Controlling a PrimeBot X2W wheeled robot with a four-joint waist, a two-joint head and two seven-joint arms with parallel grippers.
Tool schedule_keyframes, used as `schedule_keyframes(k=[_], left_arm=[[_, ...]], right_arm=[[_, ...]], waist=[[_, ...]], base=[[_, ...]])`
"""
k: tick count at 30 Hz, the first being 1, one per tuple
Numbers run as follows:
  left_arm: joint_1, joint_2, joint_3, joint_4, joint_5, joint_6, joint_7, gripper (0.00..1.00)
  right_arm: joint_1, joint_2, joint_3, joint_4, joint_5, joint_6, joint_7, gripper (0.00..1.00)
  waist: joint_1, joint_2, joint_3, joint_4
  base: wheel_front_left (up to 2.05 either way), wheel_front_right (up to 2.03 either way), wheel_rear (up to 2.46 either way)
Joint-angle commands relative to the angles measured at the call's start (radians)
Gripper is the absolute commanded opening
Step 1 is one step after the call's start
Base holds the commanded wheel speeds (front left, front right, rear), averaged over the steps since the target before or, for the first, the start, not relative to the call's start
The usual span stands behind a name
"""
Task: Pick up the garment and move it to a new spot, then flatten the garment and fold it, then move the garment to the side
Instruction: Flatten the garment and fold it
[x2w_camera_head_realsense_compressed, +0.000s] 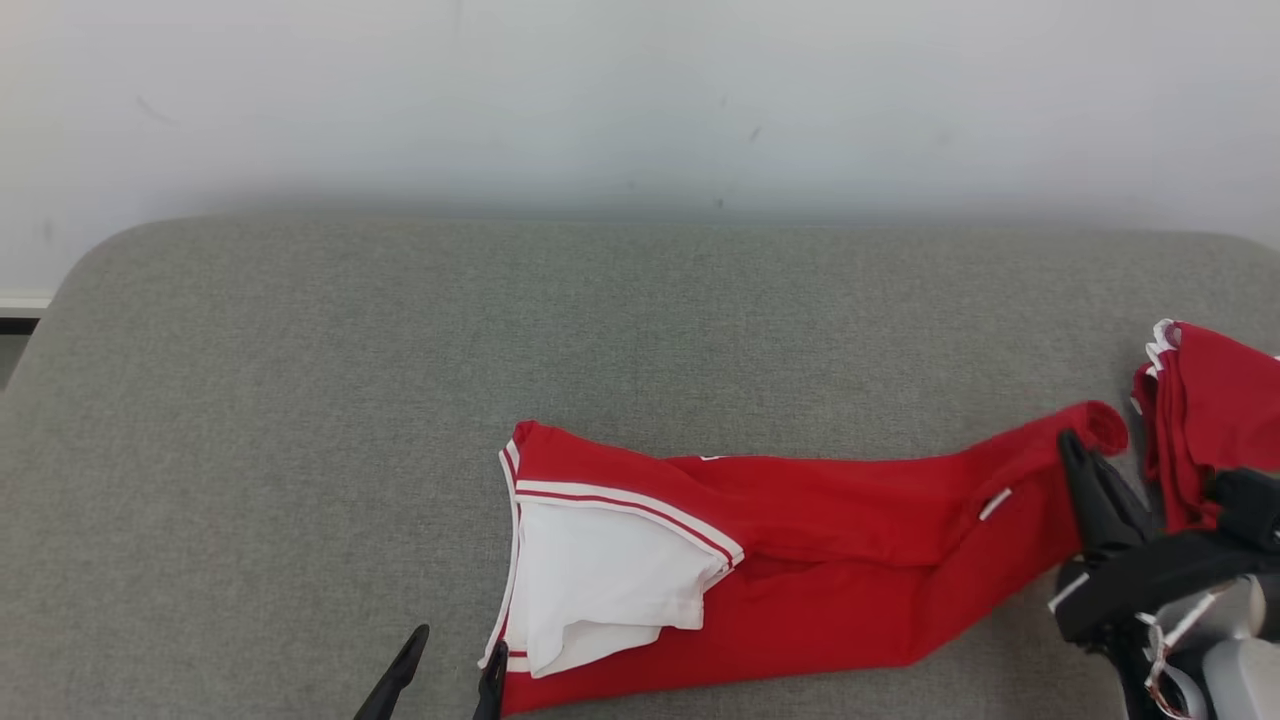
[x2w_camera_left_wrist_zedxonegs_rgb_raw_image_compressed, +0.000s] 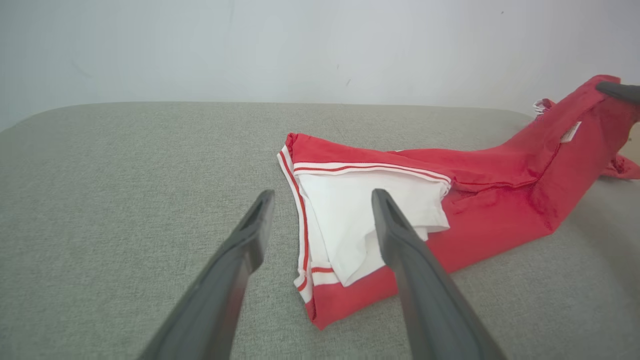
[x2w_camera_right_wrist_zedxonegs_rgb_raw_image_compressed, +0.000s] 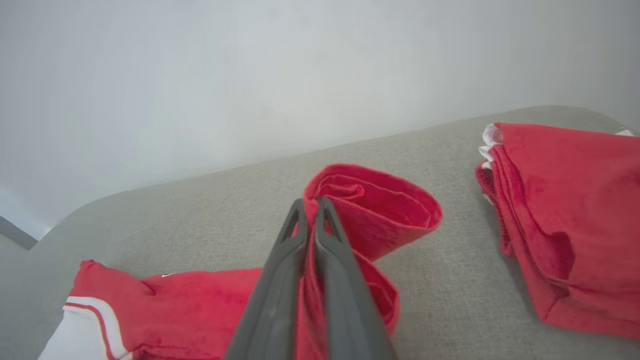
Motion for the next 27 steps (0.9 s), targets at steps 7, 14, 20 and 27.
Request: schedule_keyframes(k=[7,14,20,27], left_arm=[[-0.018,-0.012,-0.013,0.016,-0.010,-0.011,0.009,1.00],[-0.033,-0.018,-0.015,0.028,-0.015,-0.018,0.010,1.00],[-0.045,-0.028,-0.013,0.042,-0.020,-0.028,0.004,1.00],[-0.054,-0.044,-0.005,0.064,-0.023,-0.039,-0.002,1.00]], right_arm=[[-0.074,0.087,0.066,-0.044,-0.043,-0.003,0.067,0.00],[-0.145,0.154,0.165,-0.013,-0.046,-0.003,0.082,0.00],[-0.180,0.187,0.242,0.022,-0.039,-0.003,0.073,0.00],[-0.206,0.216,0.345,0.084,-0.028,-0.003,0.056,0.00]], waist=[[-0.0001,-0.0001,-0.005,0.047],[-0.0001,-0.0001,0.009,0.103],[-0.0001,-0.0001,0.027,0.145],[-0.0001,-0.0001,0.054,0.187]], base=[[0.00,0.00,0.00],[0.00,0.00,0.00],[0.00,0.00,0.00],[0.00,0.00,0.00]])
